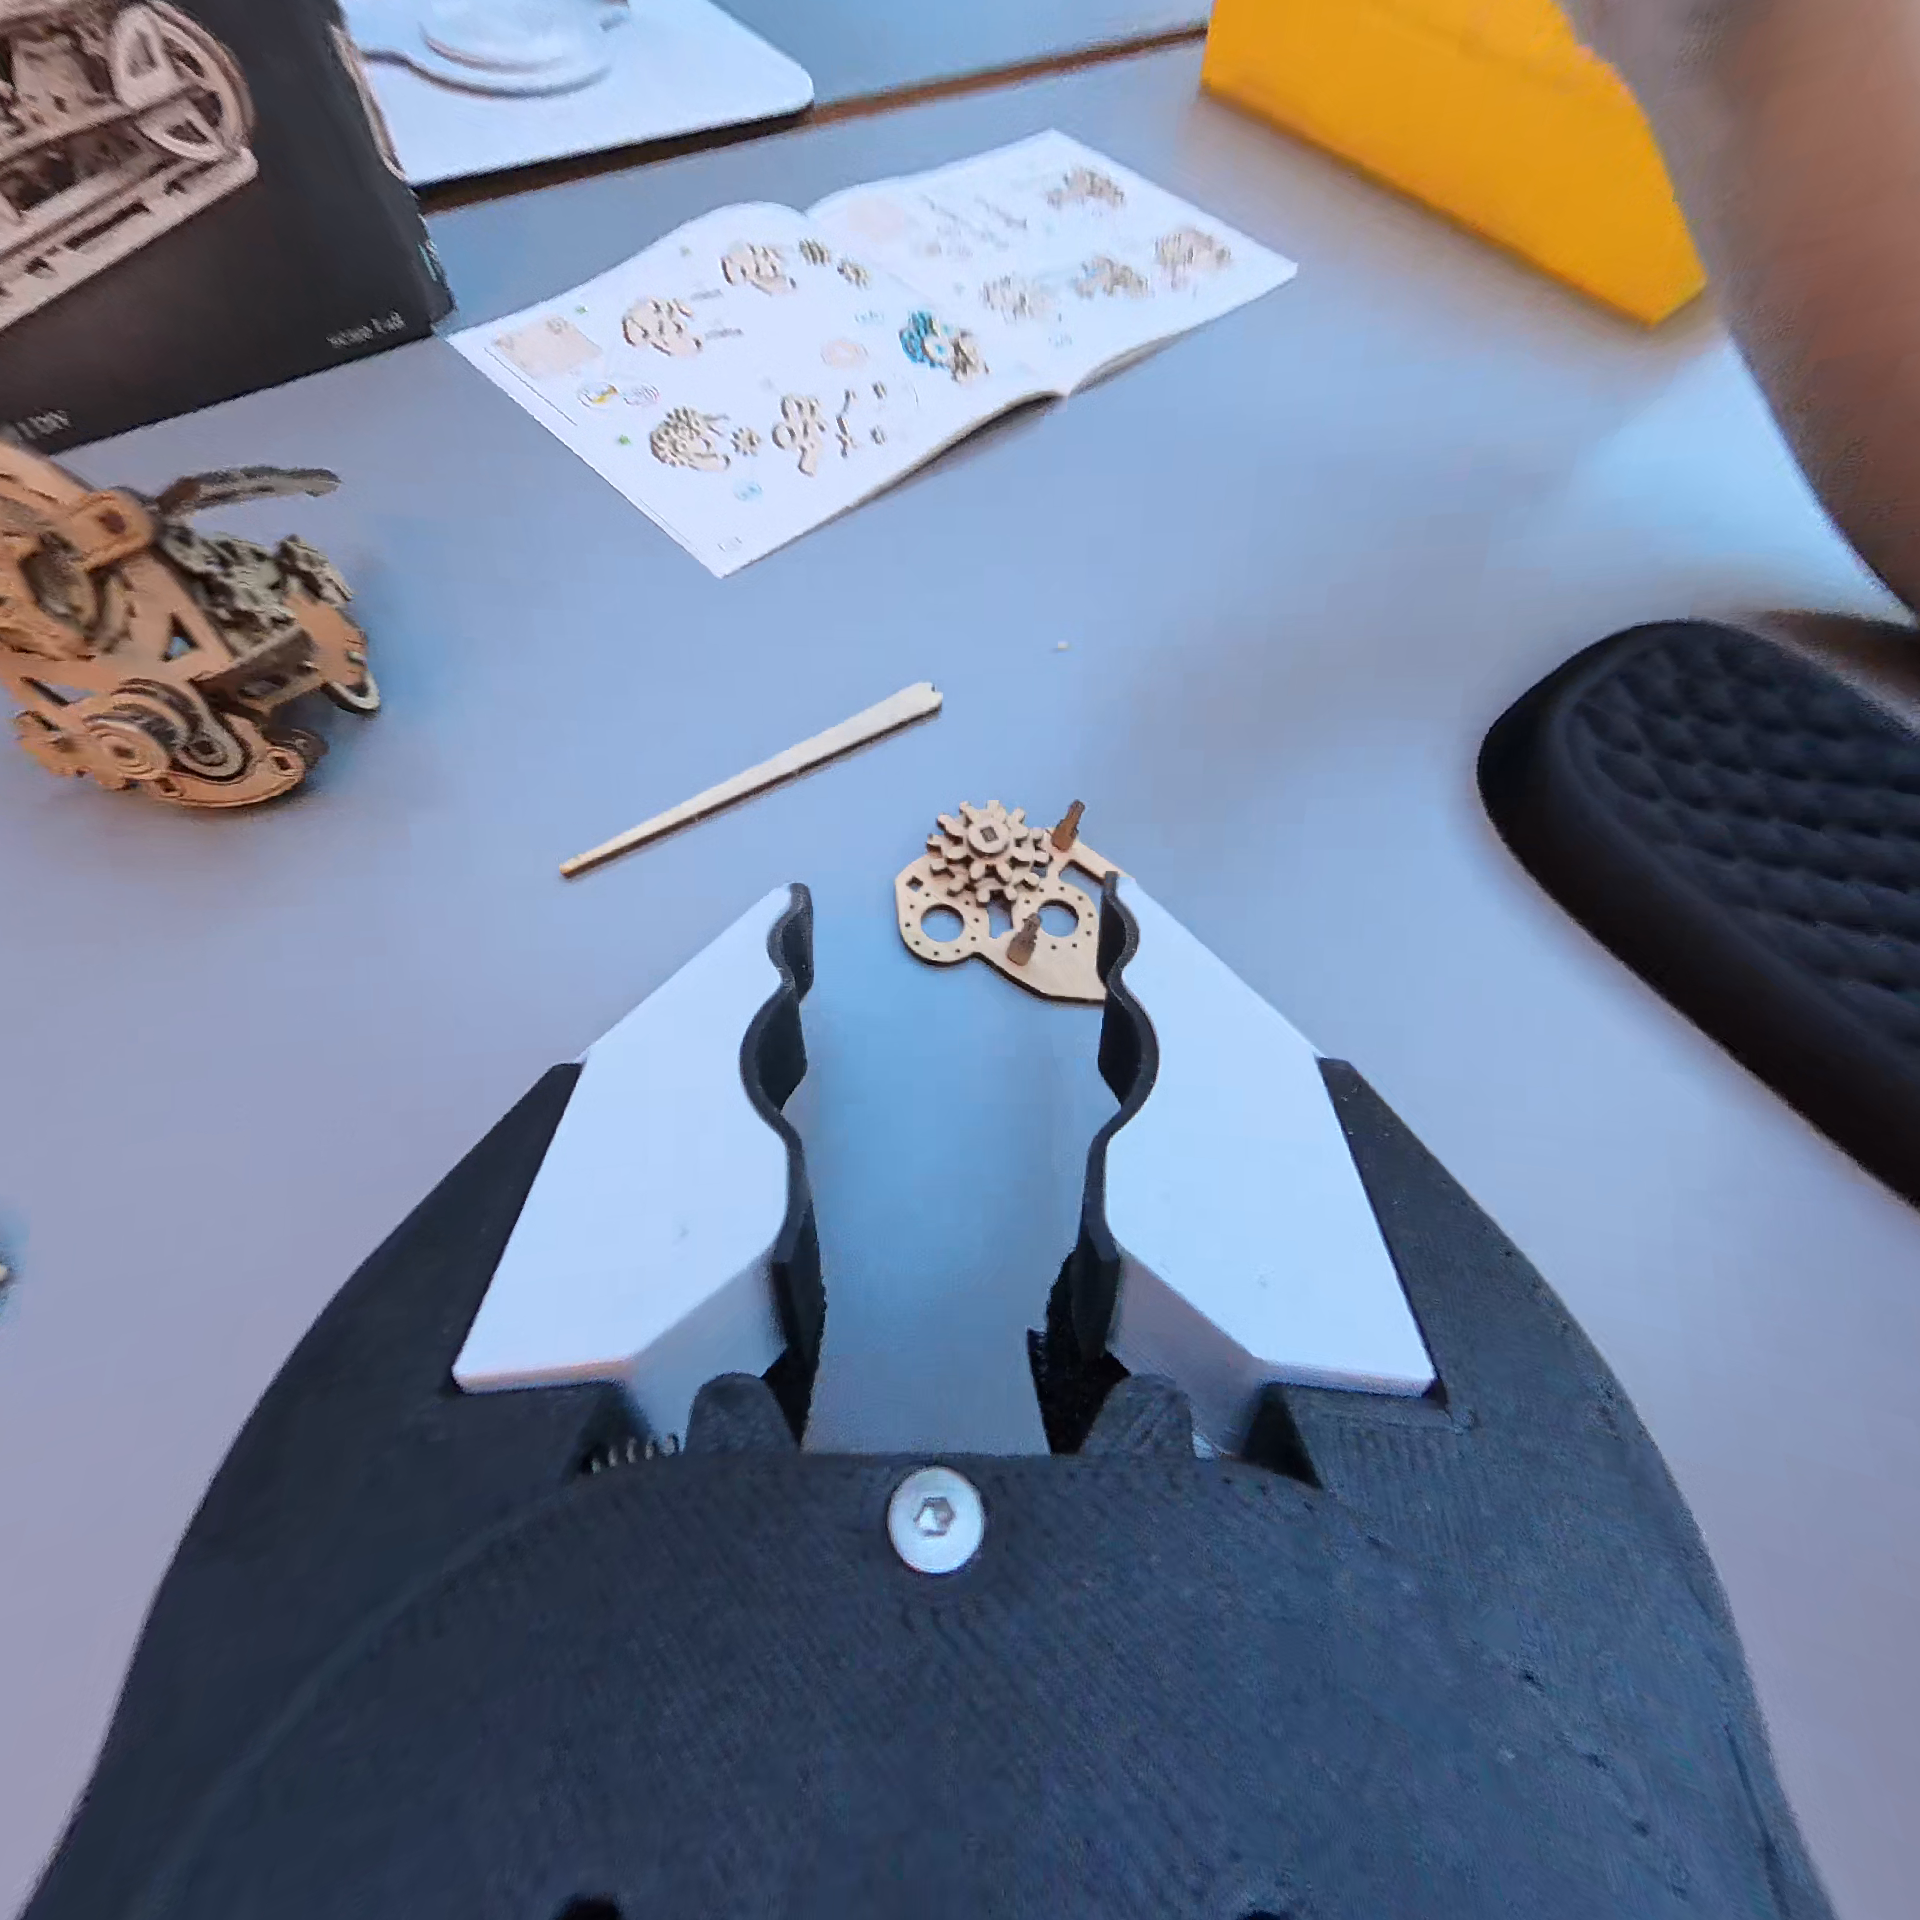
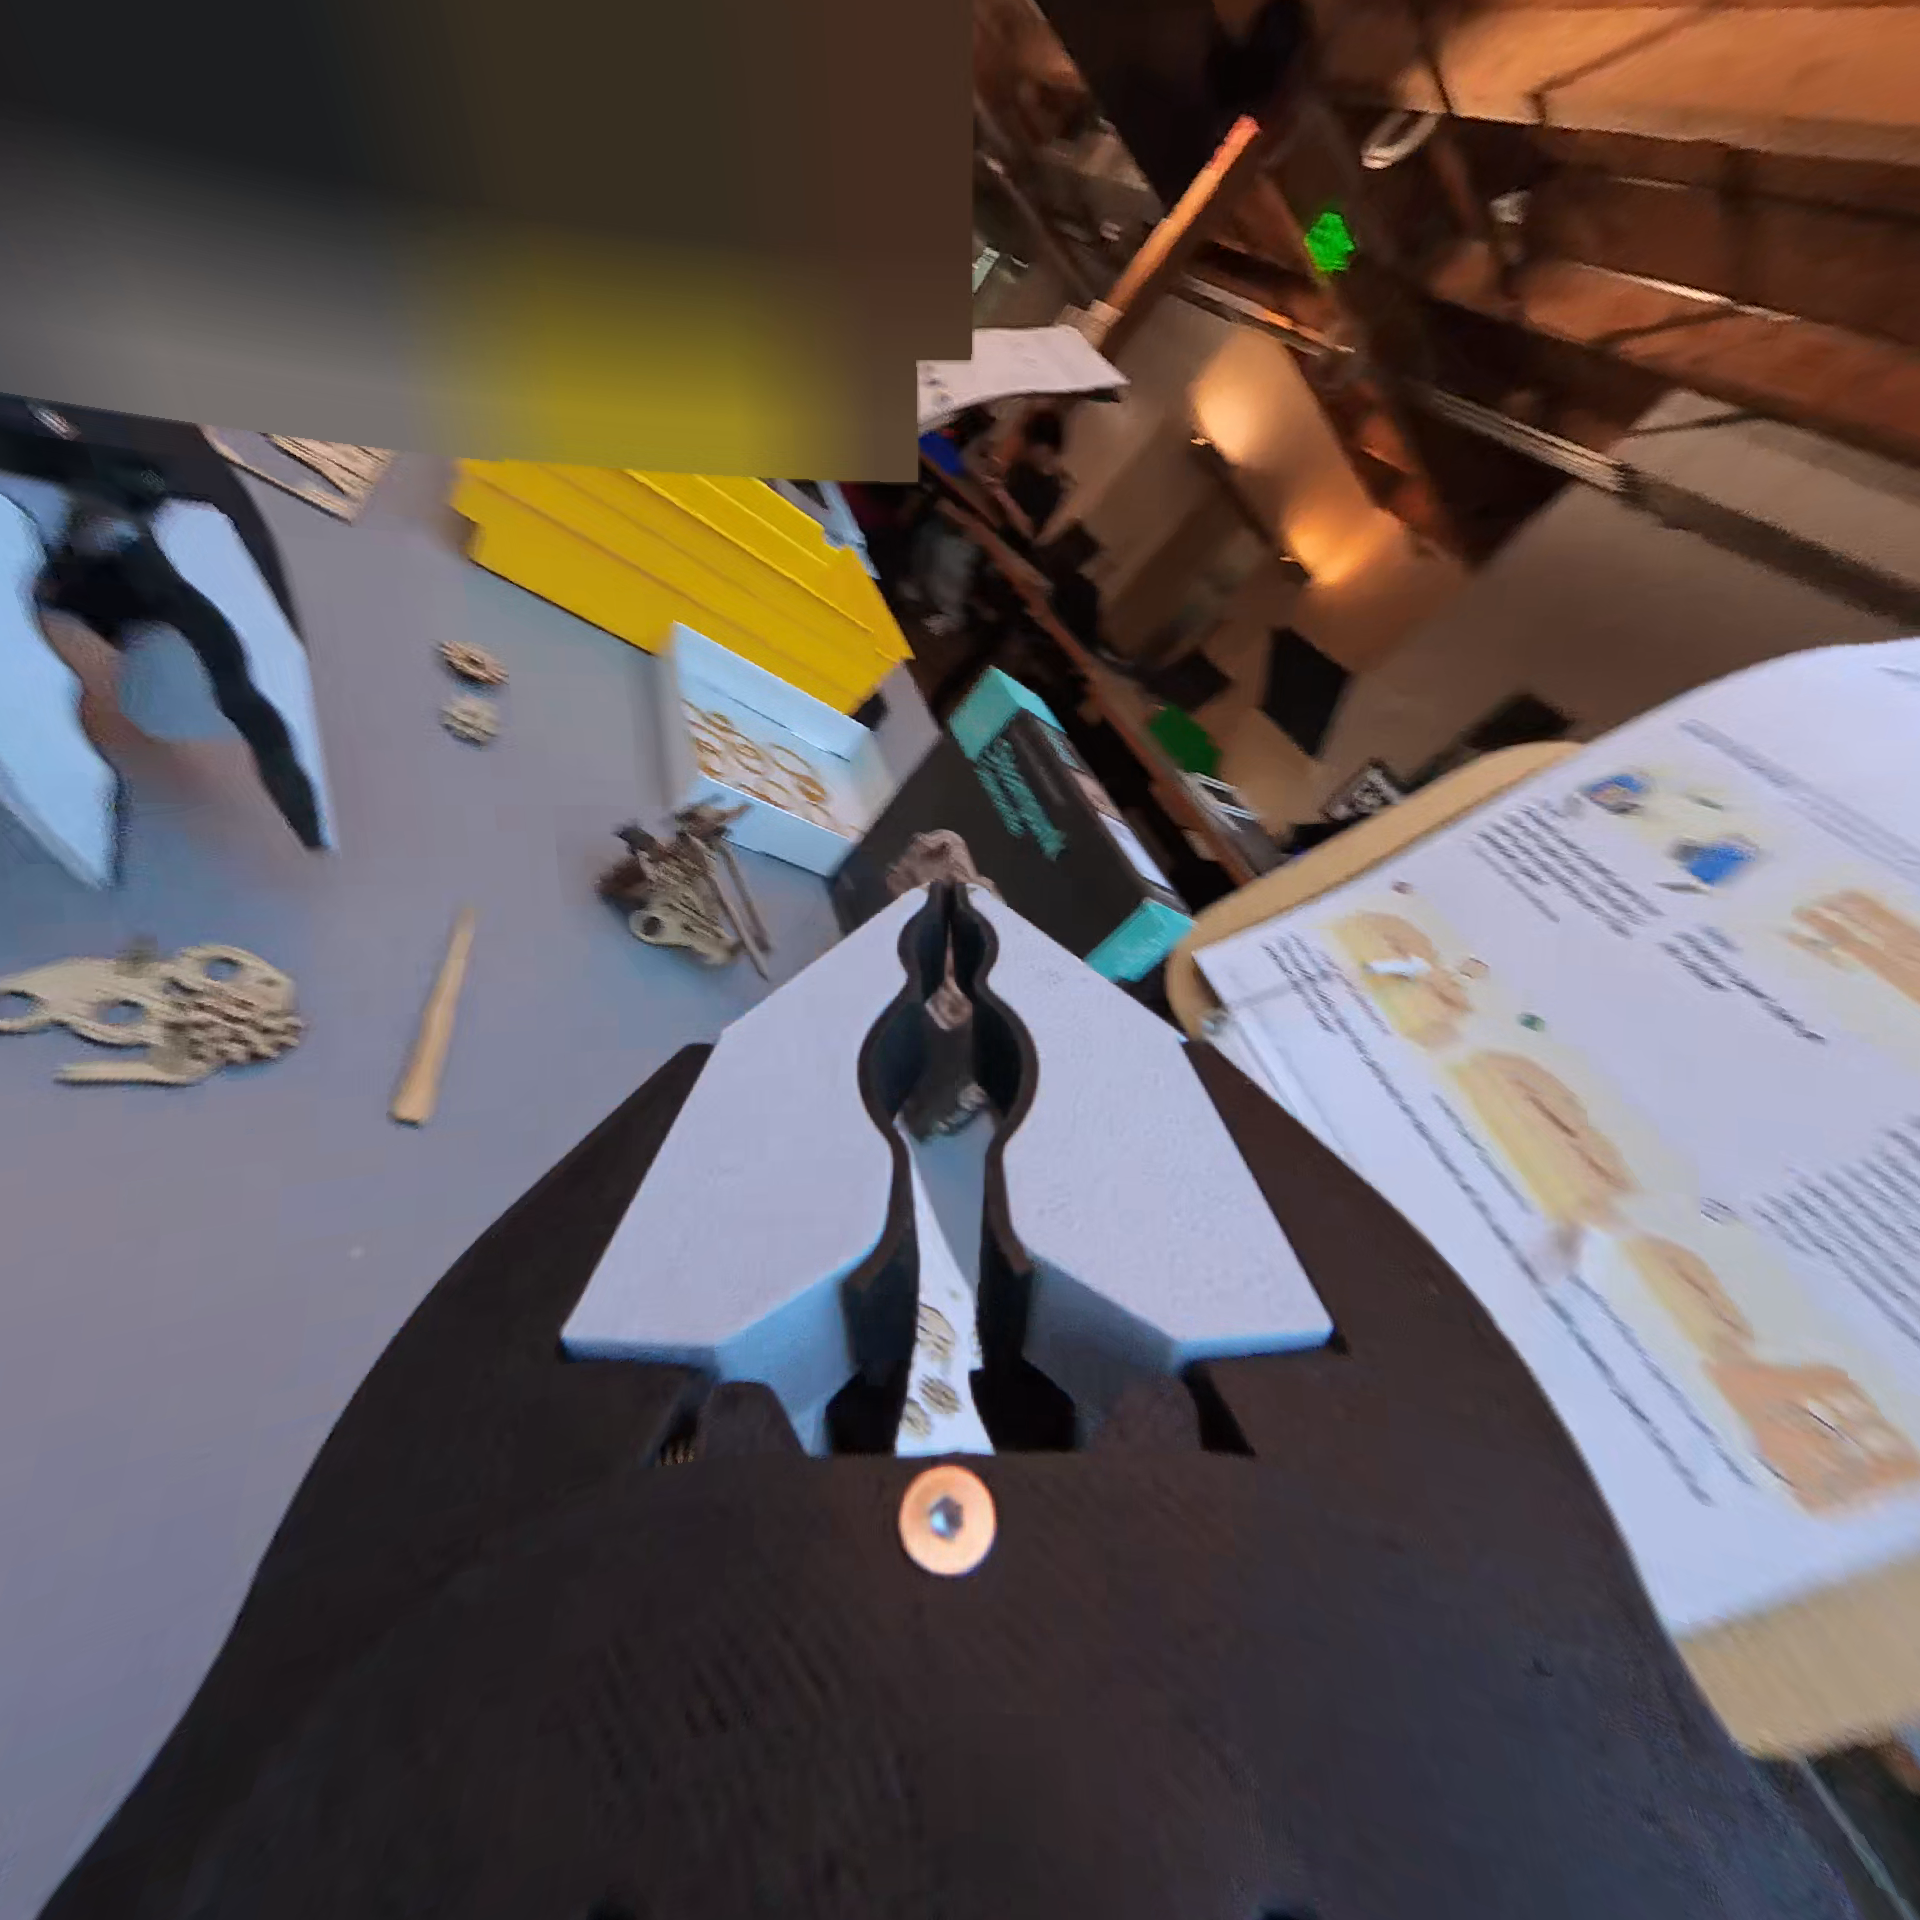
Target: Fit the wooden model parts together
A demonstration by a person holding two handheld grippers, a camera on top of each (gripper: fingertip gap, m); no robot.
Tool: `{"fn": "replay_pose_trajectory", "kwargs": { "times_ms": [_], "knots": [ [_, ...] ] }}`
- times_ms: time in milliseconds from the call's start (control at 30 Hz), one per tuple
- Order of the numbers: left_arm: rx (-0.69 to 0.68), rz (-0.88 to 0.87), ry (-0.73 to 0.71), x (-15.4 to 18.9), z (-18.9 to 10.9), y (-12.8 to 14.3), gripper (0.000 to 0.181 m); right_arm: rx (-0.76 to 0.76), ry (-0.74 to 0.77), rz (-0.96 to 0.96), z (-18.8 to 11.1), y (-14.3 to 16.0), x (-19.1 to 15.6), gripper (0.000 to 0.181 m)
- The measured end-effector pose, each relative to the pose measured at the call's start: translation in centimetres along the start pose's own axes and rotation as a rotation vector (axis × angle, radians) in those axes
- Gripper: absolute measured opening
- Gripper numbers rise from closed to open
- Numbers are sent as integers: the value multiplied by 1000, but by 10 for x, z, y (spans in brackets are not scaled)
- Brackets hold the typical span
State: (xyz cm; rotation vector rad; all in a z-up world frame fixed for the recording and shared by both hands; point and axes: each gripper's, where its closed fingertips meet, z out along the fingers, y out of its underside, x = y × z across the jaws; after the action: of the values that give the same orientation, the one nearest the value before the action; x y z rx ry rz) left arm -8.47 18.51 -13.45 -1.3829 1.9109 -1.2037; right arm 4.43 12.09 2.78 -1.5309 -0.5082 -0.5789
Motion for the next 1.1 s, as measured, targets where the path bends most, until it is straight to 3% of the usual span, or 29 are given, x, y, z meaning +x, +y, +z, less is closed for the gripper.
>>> {"fn": "replay_pose_trajectory", "kwargs": {
  "times_ms": [133,233,333,500,633,800,933,1100],
  "knots": [
    [69,-36,-27,-14,-20,-16,54,-110,264,-84,-23,40,33,0],
    [78,3,-90,-27,-33,-28,55,-164,295,-6,-29,72,17,0],
    [81,52,-144,-41,-41,-44,55,-168,246,80,-31,91,-16,0],
    [128,76,-212,-73,-43,-87,54,-135,162,146,-19,79,-42,0],
    [181,79,-252,-89,-39,-120,53,-142,-14,132,-9,82,-77,0],
    [183,90,-397,-121,-32,-110,54,-155,-145,50,1,80,-107,0],
    [159,63,-420,-123,-30,-88,54,-186,-205,28,4,86,-120,0],
    [123,56,-448,-129,-31,-84,52,-186,-229,42,4,87,-124,1]
  ]
}}
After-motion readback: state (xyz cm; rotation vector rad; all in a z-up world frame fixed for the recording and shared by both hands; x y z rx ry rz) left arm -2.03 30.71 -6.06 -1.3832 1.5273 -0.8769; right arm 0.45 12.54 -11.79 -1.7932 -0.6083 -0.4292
